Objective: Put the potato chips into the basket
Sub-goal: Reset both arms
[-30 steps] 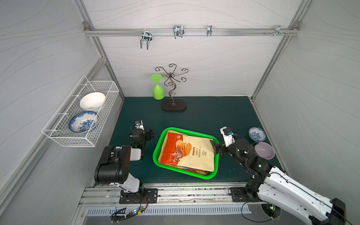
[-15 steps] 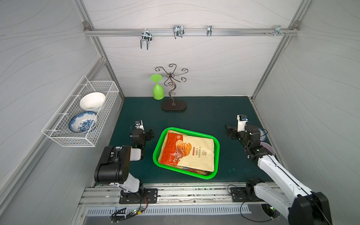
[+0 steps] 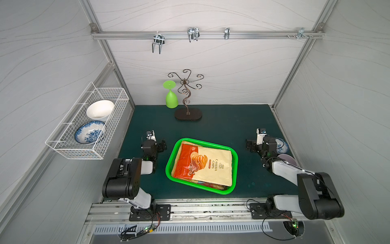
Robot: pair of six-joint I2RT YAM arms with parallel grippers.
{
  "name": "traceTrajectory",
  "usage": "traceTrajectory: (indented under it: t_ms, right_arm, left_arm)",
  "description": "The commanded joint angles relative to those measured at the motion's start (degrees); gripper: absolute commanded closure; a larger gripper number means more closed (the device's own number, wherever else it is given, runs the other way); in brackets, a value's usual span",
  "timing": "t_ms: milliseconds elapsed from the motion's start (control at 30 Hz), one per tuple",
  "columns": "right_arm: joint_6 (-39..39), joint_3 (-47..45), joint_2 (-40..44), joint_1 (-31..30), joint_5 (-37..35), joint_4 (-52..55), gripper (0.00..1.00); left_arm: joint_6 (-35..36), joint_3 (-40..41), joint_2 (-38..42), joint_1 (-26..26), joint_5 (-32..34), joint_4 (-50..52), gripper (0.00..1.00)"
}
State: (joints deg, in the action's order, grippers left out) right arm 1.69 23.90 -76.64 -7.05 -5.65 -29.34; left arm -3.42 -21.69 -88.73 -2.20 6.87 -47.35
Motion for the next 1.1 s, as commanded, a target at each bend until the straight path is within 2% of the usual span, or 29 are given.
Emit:
traceTrajectory:
  t_ms: [0,133,300,367,1067]
  right_arm:
    - [-0.5,-0.8,-2.2,1.2,-0.1,-9.0,0.01]
    - [-1.1,-1.8,-5.1,2.2,1.5,-14.7,0.01]
    - [-1.0,-1.9,-13.8,3.0,5.4,-23.4,0.01]
    - [-2.4,2.0,-13.0,3.0,8.3,-14.4,0.01]
    - [-2.7,2.3,-13.3,3.0,8.9,-14.3,0.01]
  left_arm:
    - [-0.1,-1.6,0.0,0.3,0.4,-1.8,0.01]
    - [0.0,-1.6,0.0,0.3,0.4,-1.8,0.01]
    - [-0.1,-1.6,0.1,0.3,0.4,-1.8,0.01]
    - [0.0,-1.6,0.0,0.3,0.4,-1.7,0.01]
    - [0.0,-1.6,0.0,0.3,0.4,-1.7,0.01]
